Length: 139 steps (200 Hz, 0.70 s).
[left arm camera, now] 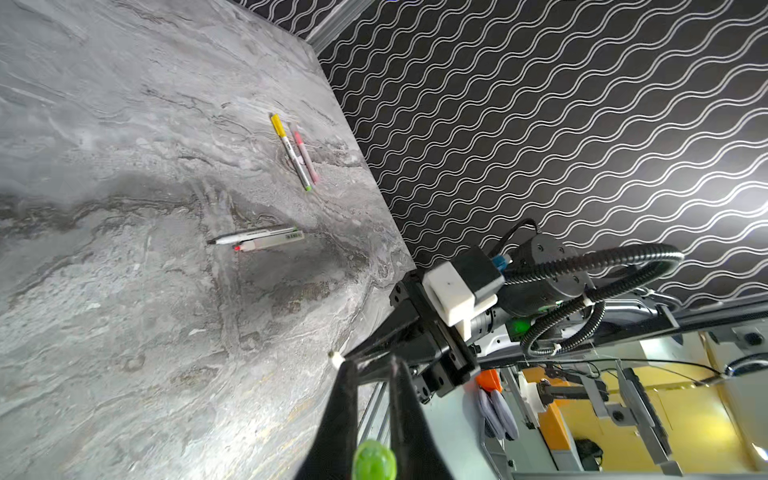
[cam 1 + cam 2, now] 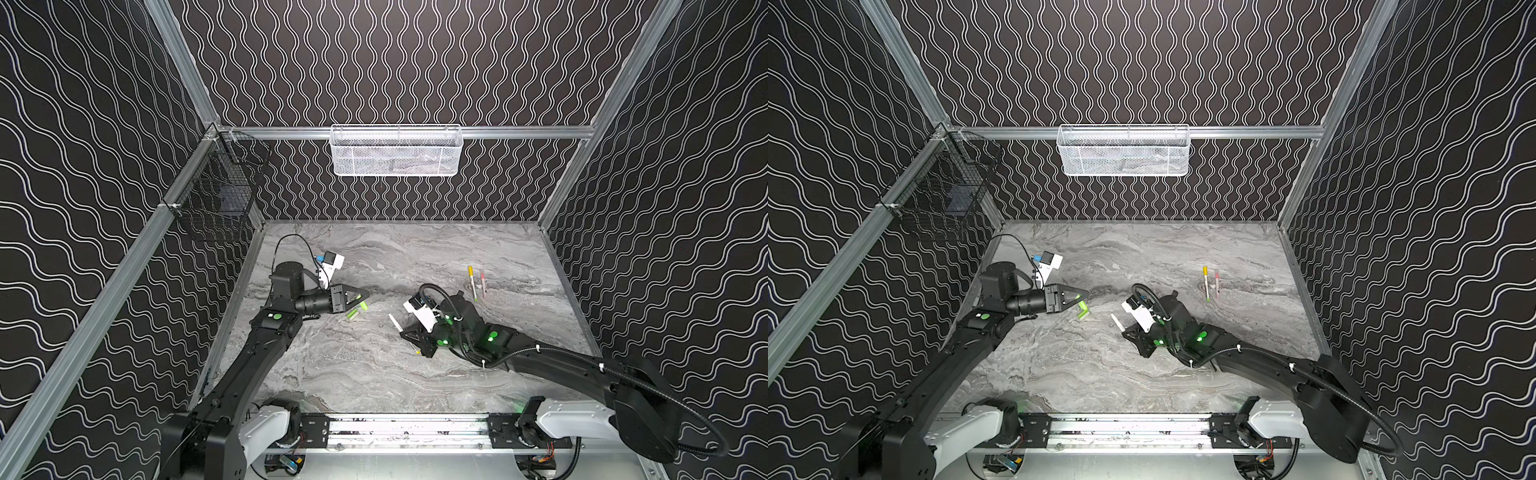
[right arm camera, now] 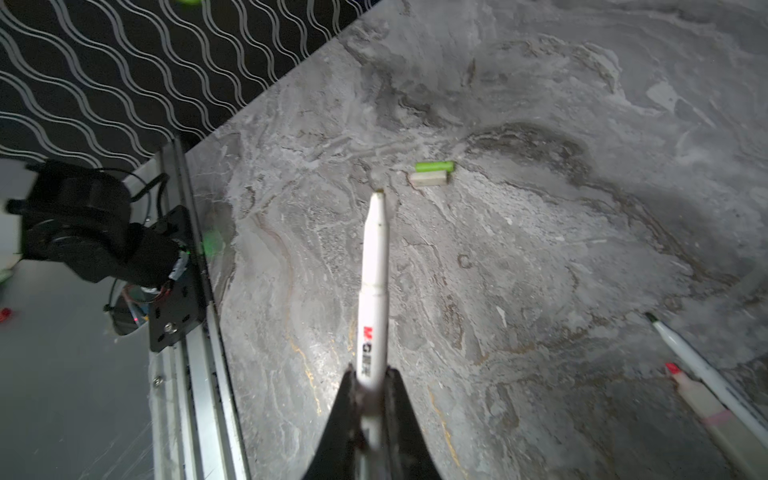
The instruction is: Insert the pens into the pen caps
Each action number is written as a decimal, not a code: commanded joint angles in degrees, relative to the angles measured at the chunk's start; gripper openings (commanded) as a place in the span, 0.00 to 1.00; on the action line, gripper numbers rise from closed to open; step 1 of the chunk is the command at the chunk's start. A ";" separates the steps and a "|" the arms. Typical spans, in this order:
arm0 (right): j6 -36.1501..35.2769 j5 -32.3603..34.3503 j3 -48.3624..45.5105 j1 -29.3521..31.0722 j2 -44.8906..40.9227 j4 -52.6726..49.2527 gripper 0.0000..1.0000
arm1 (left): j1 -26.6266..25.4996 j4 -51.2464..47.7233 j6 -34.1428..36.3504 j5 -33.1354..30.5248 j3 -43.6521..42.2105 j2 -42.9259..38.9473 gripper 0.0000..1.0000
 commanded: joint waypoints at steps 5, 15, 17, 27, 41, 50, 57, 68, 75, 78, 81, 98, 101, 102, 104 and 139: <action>-3.86 -8.10 -0.37 -0.06 -2.84 -1.30 0.00 | -0.62 8.86 -3.66 5.17 0.18 1.67 0.00; -4.37 -9.51 -0.55 -0.05 -3.85 -1.50 0.00 | -1.09 8.40 -3.17 6.50 0.85 1.94 0.00; -4.44 -9.71 -0.58 -0.07 -4.05 -1.48 0.00 | -1.20 8.02 -2.87 6.70 1.03 1.94 0.00; -4.85 -11.28 -0.44 0.02 -4.76 -1.60 0.00 | -1.70 5.32 -0.63 7.61 2.27 2.11 0.00; -5.08 -13.23 -0.36 0.01 -5.33 -0.92 0.00 | -2.33 1.82 2.14 8.08 3.55 2.22 0.00; -5.00 -14.27 -0.30 -0.05 -5.59 -0.29 0.00 | -2.69 1.98 2.12 8.54 3.63 2.40 0.00; -5.01 -14.76 -0.31 -0.05 -5.72 0.16 0.00 | -2.88 4.32 0.57 9.16 3.05 2.46 0.00; -4.74 -15.01 -0.46 -0.06 -6.07 1.04 0.00 | -3.21 9.58 -3.14 10.44 1.66 2.54 0.00; -4.80 -15.39 -0.61 -0.04 -6.31 1.51 0.00 | -3.31 12.57 -5.25 10.86 0.77 2.55 0.00; -4.82 -15.54 -0.63 -0.07 -6.46 1.70 0.00 | -3.38 13.50 -5.82 11.13 0.51 2.54 0.00; -4.74 -15.66 -0.66 -0.04 -6.61 1.96 0.00 | -3.40 14.19 -6.27 11.33 0.23 2.49 0.00; -4.25 -16.76 -1.03 -0.05 -7.27 3.44 0.00 | -4.18 13.70 -5.73 11.72 0.21 2.66 0.00; -4.12 -16.87 -1.03 -0.10 -7.36 3.60 0.00 | -4.39 13.16 -5.40 11.71 0.33 2.65 0.00; -4.12 -16.85 -1.03 -0.07 -7.32 3.63 0.00 | -4.47 12.94 -5.20 11.67 0.36 2.65 0.00; -4.12 -16.88 -0.97 -0.04 -7.29 3.67 0.00 | -4.59 12.49 -4.89 11.64 0.57 2.58 0.00; -2.71 -15.72 -1.36 -0.03 -7.19 5.83 0.00 | -5.77 9.91 -2.81 11.46 1.35 2.43 0.00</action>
